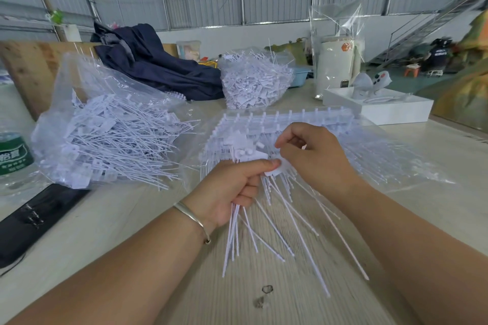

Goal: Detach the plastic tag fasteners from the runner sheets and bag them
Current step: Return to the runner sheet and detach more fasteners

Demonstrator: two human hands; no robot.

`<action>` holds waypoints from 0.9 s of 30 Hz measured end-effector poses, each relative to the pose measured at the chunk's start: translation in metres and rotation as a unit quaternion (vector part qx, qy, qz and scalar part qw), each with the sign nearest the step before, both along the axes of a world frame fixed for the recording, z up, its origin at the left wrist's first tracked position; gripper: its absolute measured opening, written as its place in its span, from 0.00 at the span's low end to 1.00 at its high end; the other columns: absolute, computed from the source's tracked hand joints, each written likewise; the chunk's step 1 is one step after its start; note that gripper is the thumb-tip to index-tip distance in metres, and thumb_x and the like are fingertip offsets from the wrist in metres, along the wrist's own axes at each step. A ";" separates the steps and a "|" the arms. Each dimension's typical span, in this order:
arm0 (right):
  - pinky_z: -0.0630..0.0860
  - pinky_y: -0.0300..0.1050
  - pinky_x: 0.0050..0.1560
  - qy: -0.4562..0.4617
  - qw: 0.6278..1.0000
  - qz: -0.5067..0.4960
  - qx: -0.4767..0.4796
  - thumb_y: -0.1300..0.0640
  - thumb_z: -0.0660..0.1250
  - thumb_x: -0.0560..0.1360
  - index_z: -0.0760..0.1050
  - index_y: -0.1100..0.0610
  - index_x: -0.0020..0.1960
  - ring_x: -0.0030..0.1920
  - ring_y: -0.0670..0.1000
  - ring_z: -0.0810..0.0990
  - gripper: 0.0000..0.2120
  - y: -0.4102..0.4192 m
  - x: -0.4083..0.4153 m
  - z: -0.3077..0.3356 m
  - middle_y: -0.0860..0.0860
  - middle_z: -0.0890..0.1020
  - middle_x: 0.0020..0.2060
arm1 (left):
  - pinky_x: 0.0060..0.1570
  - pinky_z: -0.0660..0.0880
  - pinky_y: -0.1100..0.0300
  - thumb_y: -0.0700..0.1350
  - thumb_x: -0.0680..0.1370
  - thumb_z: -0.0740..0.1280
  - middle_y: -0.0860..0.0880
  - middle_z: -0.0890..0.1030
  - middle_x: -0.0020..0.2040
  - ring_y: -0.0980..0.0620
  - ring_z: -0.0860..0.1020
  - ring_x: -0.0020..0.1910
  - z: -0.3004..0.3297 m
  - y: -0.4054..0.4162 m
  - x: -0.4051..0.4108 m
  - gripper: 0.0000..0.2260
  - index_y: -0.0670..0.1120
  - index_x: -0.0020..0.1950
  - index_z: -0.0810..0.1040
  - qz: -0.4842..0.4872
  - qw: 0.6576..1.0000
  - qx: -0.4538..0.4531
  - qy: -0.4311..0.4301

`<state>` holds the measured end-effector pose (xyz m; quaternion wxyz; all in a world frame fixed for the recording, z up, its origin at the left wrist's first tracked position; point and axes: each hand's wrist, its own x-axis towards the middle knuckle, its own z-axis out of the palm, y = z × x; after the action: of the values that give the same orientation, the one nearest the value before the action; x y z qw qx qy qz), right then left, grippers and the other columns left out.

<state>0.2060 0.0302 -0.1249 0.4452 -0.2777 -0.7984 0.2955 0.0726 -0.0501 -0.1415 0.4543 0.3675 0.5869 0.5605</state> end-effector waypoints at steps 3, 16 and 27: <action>0.72 0.46 0.55 -0.084 0.995 -0.021 0.052 0.57 0.68 0.73 0.79 0.55 0.39 0.37 0.45 0.76 0.04 0.002 0.004 0.002 0.43 0.77 0.32 | 0.17 0.53 0.67 0.44 0.71 0.73 0.55 0.61 0.24 0.57 0.56 0.20 0.000 0.002 -0.003 0.12 0.51 0.34 0.71 0.037 0.999 0.021 -0.027; 0.64 0.27 0.32 0.087 0.986 0.105 -0.100 0.50 0.75 0.70 0.79 0.57 0.36 0.28 0.40 0.67 0.12 0.009 0.008 0.007 0.44 0.72 0.29 | 0.17 0.53 0.68 0.53 0.71 0.71 0.56 0.58 0.24 0.59 0.56 0.19 0.006 0.000 -0.012 0.17 0.52 0.25 0.70 -0.034 0.979 0.135 -0.147; 0.76 0.45 0.38 0.062 0.956 0.248 -0.146 0.52 0.66 0.77 0.69 0.56 0.32 0.27 0.43 0.68 0.17 -0.004 0.006 0.014 0.43 0.71 0.23 | 0.15 0.57 0.69 0.51 0.76 0.64 0.54 0.62 0.23 0.60 0.59 0.18 -0.002 -0.001 -0.001 0.10 0.44 0.45 0.71 -0.178 0.957 0.075 -0.218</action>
<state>0.2117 0.0262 -0.1109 0.3611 -0.1140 -0.7608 0.5271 0.0719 -0.0506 -0.1439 0.6345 0.3681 0.3553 0.5794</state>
